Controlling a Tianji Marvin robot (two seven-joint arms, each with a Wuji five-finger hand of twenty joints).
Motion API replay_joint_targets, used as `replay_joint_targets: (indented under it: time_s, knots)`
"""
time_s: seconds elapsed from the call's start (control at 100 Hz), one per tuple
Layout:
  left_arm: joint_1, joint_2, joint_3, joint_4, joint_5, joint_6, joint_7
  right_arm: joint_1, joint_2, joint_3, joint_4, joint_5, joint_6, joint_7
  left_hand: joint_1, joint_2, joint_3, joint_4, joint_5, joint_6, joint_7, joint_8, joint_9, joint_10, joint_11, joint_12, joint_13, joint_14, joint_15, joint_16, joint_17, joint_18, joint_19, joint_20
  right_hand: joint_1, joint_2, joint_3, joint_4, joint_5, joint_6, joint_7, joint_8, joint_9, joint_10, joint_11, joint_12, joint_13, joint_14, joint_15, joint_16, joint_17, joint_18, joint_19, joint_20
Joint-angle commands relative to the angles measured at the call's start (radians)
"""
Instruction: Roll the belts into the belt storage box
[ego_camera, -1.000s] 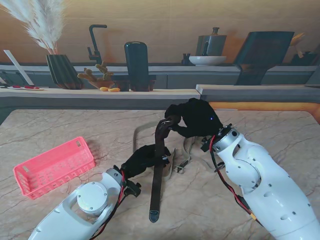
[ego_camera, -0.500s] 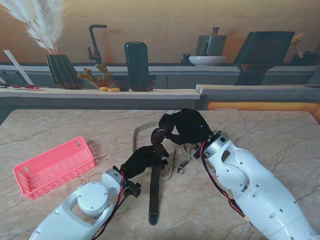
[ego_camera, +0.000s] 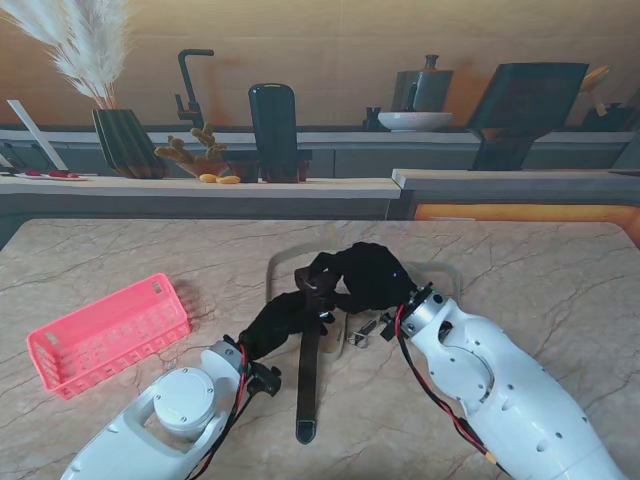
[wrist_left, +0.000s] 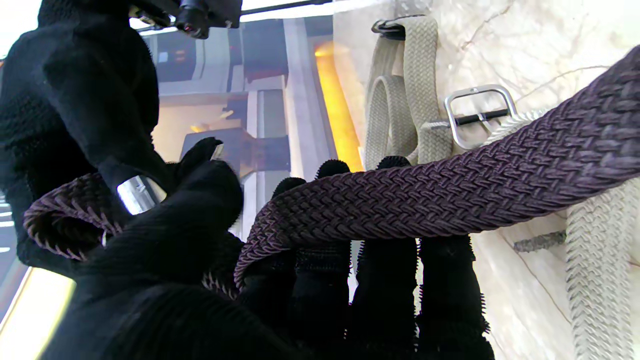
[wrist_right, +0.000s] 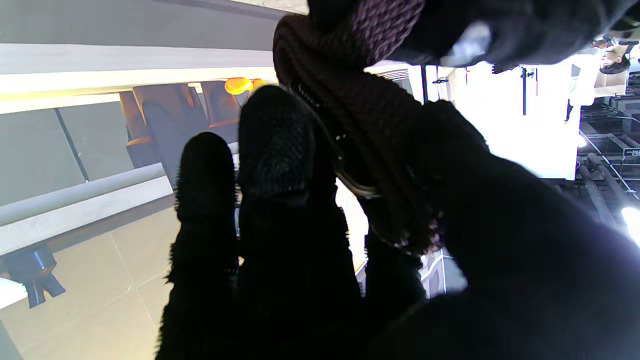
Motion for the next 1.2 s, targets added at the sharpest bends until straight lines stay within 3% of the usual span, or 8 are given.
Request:
replay_joint_targets:
  time_s: [0.0, 0.12, 0.25, 0.32, 0.56, 0.93, 1.09, 1.19]
  knots:
    - [-0.002, -0.007, -0.006, -0.013, -0.011, -0.027, -0.016, -0.025, -0.001, -0.012, 0.006, -0.005, -0.007, 0.011, -0.105, -0.071, 0.041, 0.007, -0.068, -0.126, -0.039, -0.007, -0.039, -0.039, -0.022, -0.023, -0.016, -0.031, -0.023, 0.002, -0.011, 0.0, -0.016, 0.001, 0.033, 0.102, 0.09, 0.016, 0.133, -0.124, 0.191, 0.035, 0.016, -0.059, 0.019, -0.014, 0.036, -0.003, 0.007, -0.001, -0.014, 0.011, 0.028, -0.013]
    - [-0.01, 0.001, -0.008, 0.004, -0.038, -0.071, -0.062, -0.033, 0.002, -0.008, 0.006, -0.003, -0.008, 0.023, -0.254, -0.204, 0.175, -0.027, -0.112, -0.118, -0.078, -0.014, -0.086, -0.046, -0.039, -0.026, -0.03, -0.061, -0.069, -0.005, -0.021, -0.003, -0.062, 0.008, 0.004, 0.101, 0.078, 0.014, 0.117, -0.117, 0.181, 0.033, -0.005, -0.055, 0.012, -0.017, 0.018, 0.002, -0.002, -0.006, -0.031, 0.019, 0.023, -0.014]
    - [-0.019, 0.01, -0.011, 0.018, -0.059, -0.099, -0.109, -0.038, 0.006, -0.003, 0.007, 0.007, -0.008, 0.055, -0.307, -0.289, 0.259, -0.066, -0.16, -0.11, -0.097, -0.015, -0.13, -0.056, -0.045, -0.024, -0.039, -0.094, -0.111, -0.014, -0.026, -0.018, -0.1, 0.015, -0.062, 0.046, 0.09, 0.026, 0.095, -0.127, 0.171, 0.05, -0.033, -0.06, 0.011, -0.014, -0.003, -0.004, -0.015, -0.014, -0.041, 0.018, 0.019, -0.014]
    - [-0.02, 0.01, -0.01, 0.02, -0.061, -0.103, -0.108, -0.039, 0.009, -0.004, 0.008, 0.013, -0.011, 0.078, -0.347, -0.301, 0.289, -0.086, -0.163, -0.107, -0.099, -0.014, -0.136, -0.05, -0.042, -0.022, -0.041, -0.094, -0.118, -0.012, -0.025, -0.021, -0.11, 0.018, -0.077, -0.022, 0.117, 0.033, 0.084, -0.131, 0.164, 0.055, -0.043, -0.062, 0.006, -0.014, -0.014, -0.01, -0.022, -0.017, -0.049, 0.019, 0.013, -0.014]
    - [-0.007, -0.001, -0.016, 0.01, -0.072, -0.096, -0.068, -0.028, 0.012, -0.02, 0.037, 0.008, 0.0, 0.085, -0.434, -0.32, 0.346, -0.117, -0.165, -0.104, -0.099, -0.01, -0.14, -0.043, -0.038, -0.019, -0.042, -0.086, -0.115, -0.003, -0.02, -0.014, -0.113, 0.037, -0.091, -0.086, 0.131, 0.027, 0.065, -0.138, 0.161, 0.065, -0.061, -0.069, -0.004, -0.014, -0.023, -0.023, -0.037, -0.023, -0.051, 0.016, 0.005, -0.015]
    - [-0.001, -0.004, -0.021, 0.008, -0.117, -0.104, -0.077, -0.026, 0.014, -0.029, 0.048, 0.025, 0.013, 0.113, -0.638, -0.354, 0.506, -0.161, -0.186, -0.104, -0.12, -0.019, -0.159, -0.029, -0.04, -0.021, -0.058, -0.08, -0.133, -0.009, -0.027, -0.01, -0.136, 0.046, -0.086, -0.102, 0.121, 0.023, 0.066, -0.091, 0.134, 0.042, -0.073, -0.064, -0.026, -0.025, -0.026, -0.017, -0.075, -0.041, -0.057, 0.029, -0.007, -0.016]
    - [0.002, -0.007, -0.02, 0.005, -0.109, -0.105, -0.058, -0.025, 0.014, -0.034, 0.05, 0.032, 0.014, 0.122, -0.542, -0.324, 0.428, -0.148, -0.194, -0.1, -0.114, -0.012, -0.153, -0.029, -0.031, -0.016, -0.051, -0.087, -0.124, -0.004, -0.02, -0.018, -0.13, 0.05, -0.088, -0.101, 0.123, 0.024, 0.065, -0.08, 0.122, 0.037, -0.081, -0.059, -0.034, -0.03, -0.03, -0.016, -0.084, -0.044, -0.06, 0.031, -0.01, -0.016]
    - [0.007, -0.011, -0.018, -0.002, -0.096, -0.105, -0.032, -0.025, 0.014, -0.036, 0.049, 0.031, 0.012, 0.118, -0.33, -0.281, 0.306, -0.098, -0.189, -0.1, -0.064, 0.016, -0.114, -0.048, 0.007, 0.004, -0.017, -0.098, -0.088, 0.008, 0.002, -0.029, -0.102, 0.055, -0.091, -0.1, 0.124, 0.026, 0.064, -0.075, 0.115, 0.038, -0.084, -0.058, -0.037, -0.031, -0.031, -0.016, -0.087, -0.045, -0.06, 0.032, -0.011, -0.016]
